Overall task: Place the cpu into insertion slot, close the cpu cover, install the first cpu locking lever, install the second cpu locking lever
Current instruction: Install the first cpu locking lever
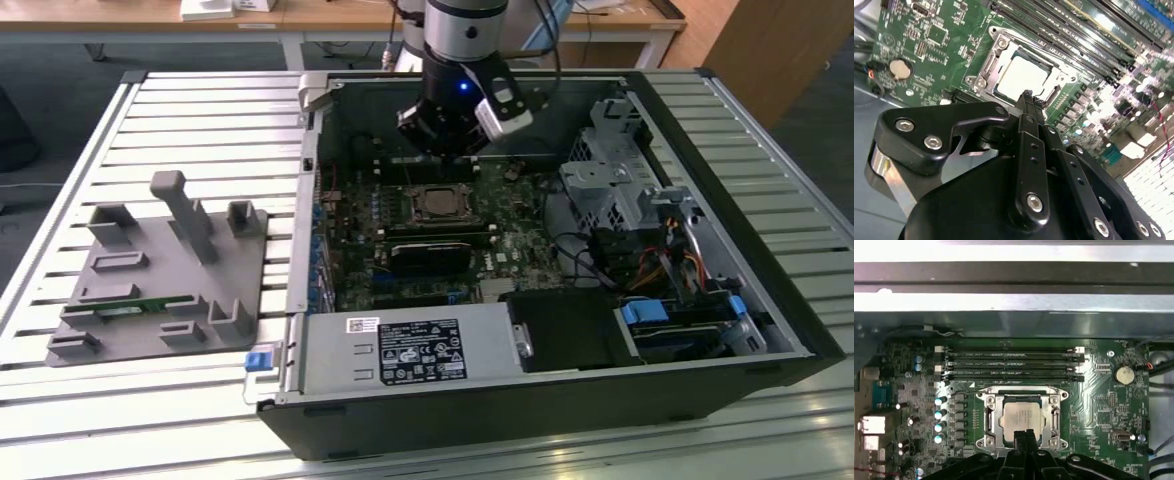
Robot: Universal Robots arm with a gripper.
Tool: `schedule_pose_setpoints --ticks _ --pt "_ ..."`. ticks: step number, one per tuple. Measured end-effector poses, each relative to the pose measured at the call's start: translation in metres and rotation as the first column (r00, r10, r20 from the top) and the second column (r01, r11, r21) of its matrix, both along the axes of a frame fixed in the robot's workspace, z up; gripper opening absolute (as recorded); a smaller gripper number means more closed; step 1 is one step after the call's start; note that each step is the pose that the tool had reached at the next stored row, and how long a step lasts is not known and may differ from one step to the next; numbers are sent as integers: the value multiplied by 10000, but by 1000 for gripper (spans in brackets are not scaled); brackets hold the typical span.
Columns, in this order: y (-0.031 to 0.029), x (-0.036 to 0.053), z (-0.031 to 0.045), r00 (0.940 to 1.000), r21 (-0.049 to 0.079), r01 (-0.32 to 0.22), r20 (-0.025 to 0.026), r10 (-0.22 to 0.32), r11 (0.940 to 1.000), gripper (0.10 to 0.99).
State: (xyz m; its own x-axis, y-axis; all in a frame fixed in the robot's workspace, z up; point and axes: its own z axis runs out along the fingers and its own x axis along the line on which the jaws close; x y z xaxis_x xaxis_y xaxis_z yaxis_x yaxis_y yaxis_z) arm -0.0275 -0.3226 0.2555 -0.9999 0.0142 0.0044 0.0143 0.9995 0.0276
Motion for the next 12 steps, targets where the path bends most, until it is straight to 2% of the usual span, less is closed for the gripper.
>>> schedule_pose_setpoints --ticks 3,8,12 --pt "-3 -26 -2 9999 33 -125 18 125 9999 106" --pt "-3 -183 -6 9999 33 -123 33 123 9999 106" --pt "-3 -303 -7 9999 32 -125 65 124 9999 106"
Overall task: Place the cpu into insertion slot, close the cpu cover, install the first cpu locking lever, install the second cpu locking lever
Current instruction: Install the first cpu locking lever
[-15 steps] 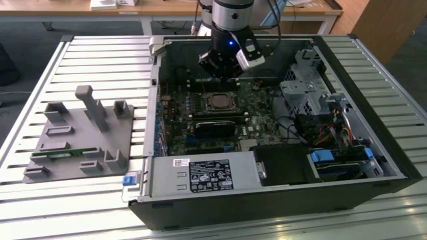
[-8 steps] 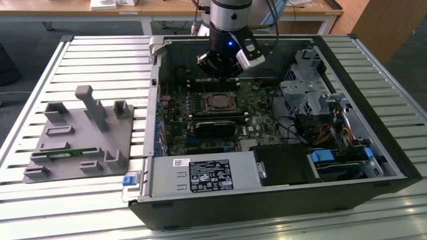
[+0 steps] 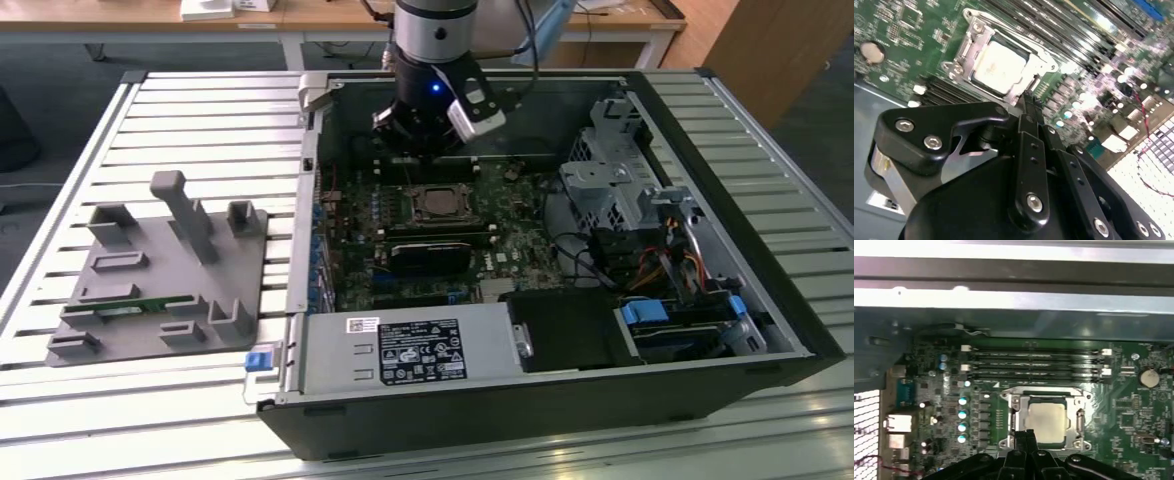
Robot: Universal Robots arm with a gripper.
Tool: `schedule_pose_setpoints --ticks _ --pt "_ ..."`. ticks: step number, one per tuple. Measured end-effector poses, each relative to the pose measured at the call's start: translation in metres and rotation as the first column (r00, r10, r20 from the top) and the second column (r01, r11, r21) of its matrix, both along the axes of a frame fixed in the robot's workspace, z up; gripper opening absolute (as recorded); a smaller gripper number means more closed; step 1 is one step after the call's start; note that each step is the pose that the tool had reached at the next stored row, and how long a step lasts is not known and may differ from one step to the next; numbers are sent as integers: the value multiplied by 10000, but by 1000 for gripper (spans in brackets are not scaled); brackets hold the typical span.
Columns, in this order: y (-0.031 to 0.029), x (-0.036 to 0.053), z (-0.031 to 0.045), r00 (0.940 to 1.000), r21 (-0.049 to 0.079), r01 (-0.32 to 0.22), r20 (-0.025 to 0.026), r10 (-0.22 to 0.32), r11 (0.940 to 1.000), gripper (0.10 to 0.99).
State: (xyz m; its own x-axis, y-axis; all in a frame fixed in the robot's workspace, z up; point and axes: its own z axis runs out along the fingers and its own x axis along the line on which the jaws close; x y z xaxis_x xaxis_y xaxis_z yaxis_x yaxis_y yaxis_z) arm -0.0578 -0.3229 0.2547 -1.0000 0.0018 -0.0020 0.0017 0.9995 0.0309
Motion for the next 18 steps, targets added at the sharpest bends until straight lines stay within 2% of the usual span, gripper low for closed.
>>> schedule_pose_setpoints --ticks 3,6,7,13,18 --pt "0 -111 -1 10000 1 0 25 0 10000 106" --pt "1 -190 -2 10000 1 1 30 -1 10000 106" --pt "5 -243 -4 10000 2 0 32 0 10000 106" --pt "72 -305 -6 10000 0 0 31 0 10000 106" --pt "161 -354 -8 10000 0 0 31 0 10000 106"
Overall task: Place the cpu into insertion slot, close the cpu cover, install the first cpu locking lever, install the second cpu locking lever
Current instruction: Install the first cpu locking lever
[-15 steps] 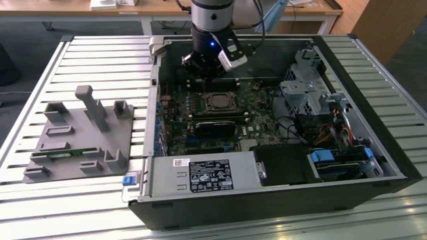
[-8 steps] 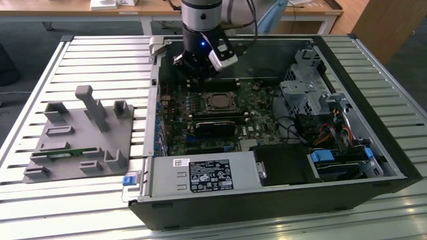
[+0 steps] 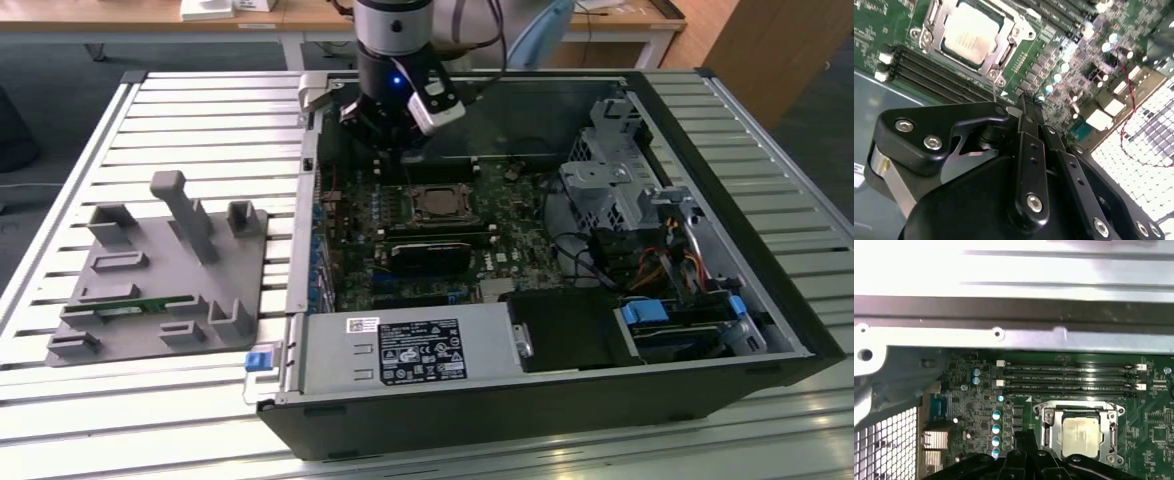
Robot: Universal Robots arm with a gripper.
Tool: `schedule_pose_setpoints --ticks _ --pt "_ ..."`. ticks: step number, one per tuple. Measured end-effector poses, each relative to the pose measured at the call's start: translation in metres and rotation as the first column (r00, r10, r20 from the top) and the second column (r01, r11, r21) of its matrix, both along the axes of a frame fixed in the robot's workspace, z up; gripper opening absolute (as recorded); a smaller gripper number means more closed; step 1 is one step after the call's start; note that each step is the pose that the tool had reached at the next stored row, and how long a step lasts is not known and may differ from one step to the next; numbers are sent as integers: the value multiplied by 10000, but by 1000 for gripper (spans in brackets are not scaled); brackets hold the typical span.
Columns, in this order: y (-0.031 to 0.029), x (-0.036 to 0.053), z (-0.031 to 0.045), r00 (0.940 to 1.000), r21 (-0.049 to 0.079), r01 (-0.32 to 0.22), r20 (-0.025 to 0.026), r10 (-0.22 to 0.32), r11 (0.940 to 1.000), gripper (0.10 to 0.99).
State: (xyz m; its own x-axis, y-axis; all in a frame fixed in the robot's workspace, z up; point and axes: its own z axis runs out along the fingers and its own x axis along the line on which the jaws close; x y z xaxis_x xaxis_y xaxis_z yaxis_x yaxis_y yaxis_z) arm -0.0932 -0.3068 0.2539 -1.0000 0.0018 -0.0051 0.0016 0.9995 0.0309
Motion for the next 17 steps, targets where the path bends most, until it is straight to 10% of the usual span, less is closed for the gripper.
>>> schedule_pose_setpoints --ticks 17 --pt "156 81 -2 10000 1 0 -1 0 10000 106"
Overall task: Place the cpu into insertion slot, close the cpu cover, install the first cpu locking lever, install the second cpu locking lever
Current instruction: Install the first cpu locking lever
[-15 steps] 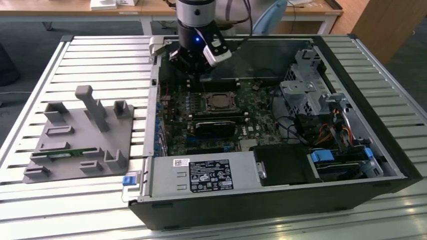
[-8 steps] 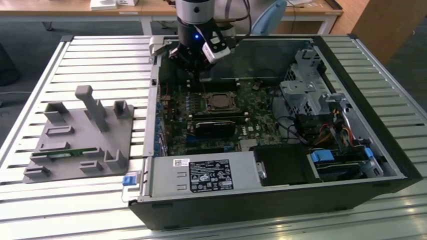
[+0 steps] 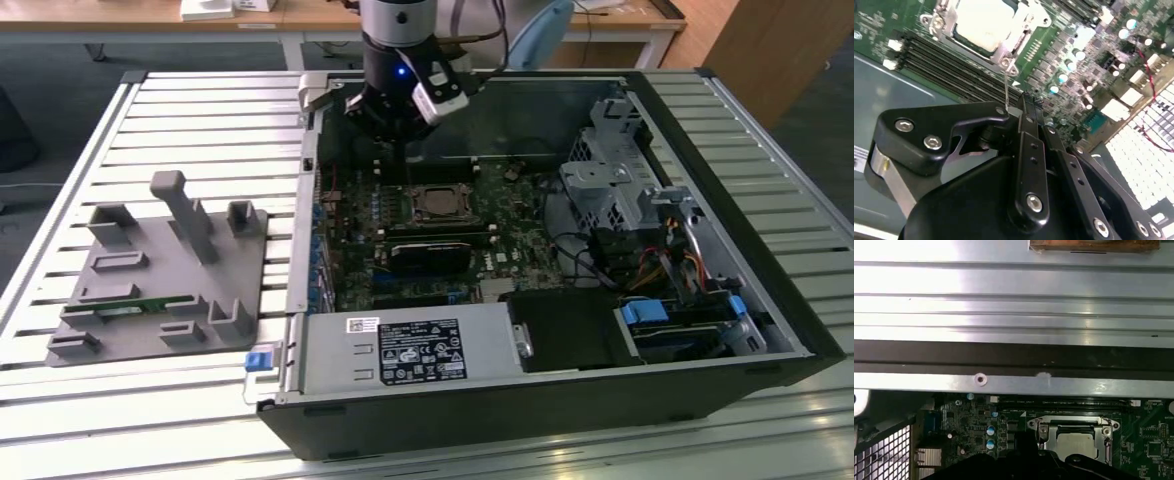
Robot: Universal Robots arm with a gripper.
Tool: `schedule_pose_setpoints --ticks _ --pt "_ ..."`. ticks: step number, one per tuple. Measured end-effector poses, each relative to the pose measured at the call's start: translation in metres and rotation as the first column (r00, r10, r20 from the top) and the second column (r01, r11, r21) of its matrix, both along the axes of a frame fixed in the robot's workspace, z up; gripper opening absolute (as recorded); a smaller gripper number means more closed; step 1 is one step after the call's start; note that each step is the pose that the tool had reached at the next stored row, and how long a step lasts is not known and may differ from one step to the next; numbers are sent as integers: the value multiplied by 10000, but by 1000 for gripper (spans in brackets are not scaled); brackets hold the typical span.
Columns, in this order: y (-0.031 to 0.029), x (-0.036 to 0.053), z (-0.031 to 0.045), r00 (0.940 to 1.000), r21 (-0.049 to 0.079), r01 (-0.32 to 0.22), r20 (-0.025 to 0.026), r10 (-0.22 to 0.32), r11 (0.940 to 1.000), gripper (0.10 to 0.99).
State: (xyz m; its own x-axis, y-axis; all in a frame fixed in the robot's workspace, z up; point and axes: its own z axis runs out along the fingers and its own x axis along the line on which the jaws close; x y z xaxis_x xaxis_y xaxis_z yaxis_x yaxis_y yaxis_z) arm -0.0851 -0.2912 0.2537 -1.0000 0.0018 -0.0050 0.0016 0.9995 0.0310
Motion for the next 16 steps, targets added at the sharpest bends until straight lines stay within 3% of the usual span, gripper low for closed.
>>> schedule_pose_setpoints --ticks 8,13,16 --pt "7 306 -11 10000 0 0 -52 0 10000 106" --pt "7 325 -12 10000 10 1 -57 -1 10000 106" --pt "7 325 -18 10000 427 0 -59 2 9991 106"
